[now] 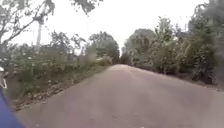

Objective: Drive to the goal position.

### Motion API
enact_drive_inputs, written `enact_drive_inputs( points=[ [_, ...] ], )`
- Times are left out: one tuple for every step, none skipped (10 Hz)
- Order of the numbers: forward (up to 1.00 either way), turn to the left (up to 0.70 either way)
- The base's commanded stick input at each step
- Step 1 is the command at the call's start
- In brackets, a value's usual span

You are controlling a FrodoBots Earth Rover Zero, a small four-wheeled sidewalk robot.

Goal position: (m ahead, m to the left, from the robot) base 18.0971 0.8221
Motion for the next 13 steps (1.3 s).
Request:
enact_drive_inputs(
  points=[
    [0.70, -0.02],
    [0.70, -0.35],
    [0.70, -0.35],
    [0.70, -0.15],
    [0.70, 0.00],
    [0.70, 0.00],
    [0.70, 0.00],
    [0.70, 0.00],
    [0.70, 0.00],
    [0.70, 0.00],
    [0.70, 0.00],
    [0.70, 0.00],
    [0.70, 0.00]
  ],
)
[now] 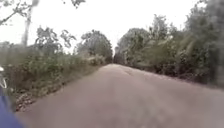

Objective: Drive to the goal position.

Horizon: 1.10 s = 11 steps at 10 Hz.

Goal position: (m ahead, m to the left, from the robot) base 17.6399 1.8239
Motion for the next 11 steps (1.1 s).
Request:
enact_drive_inputs(
  points=[
    [0.70, 0.00],
    [0.70, 0.00],
    [0.70, 0.00],
    [0.70, 0.00],
    [0.70, 0.00],
    [0.70, 0.00],
    [0.70, 0.00],
    [0.70, 0.00],
    [0.70, 0.00],
    [0.70, 0.00],
    [0.70, 0.00]
  ],
)
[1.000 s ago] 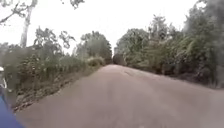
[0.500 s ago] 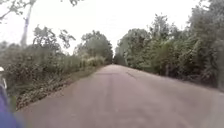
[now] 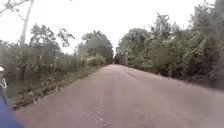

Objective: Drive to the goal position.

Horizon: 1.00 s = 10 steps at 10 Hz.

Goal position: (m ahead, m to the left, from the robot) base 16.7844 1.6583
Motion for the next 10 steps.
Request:
enact_drive_inputs(
  points=[
    [0.70, 0.00],
    [0.70, 0.00],
    [0.70, 0.00],
    [0.70, 0.00],
    [0.70, 0.00],
    [0.70, 0.00],
    [0.70, 0.00],
    [0.70, 0.00],
    [0.70, 0.00],
    [0.70, 0.00]
  ],
)
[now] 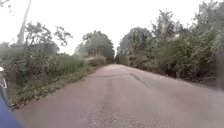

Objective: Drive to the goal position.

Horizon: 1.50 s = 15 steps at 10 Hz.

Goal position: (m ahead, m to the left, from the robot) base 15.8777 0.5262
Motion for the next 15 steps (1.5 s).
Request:
enact_drive_inputs(
  points=[
    [0.70, 0.00],
    [0.70, 0.00],
    [0.70, 0.00],
    [0.70, 0.00],
    [0.70, 0.00],
    [0.70, 0.00],
    [0.70, 0.00],
    [0.70, 0.00],
    [0.70, 0.00],
    [0.70, 0.00],
    [0.70, 0.00],
    [0.70, 0.00],
    [0.70, 0.00],
    [0.70, 0.00],
    [0.70, 0.00]
  ],
)
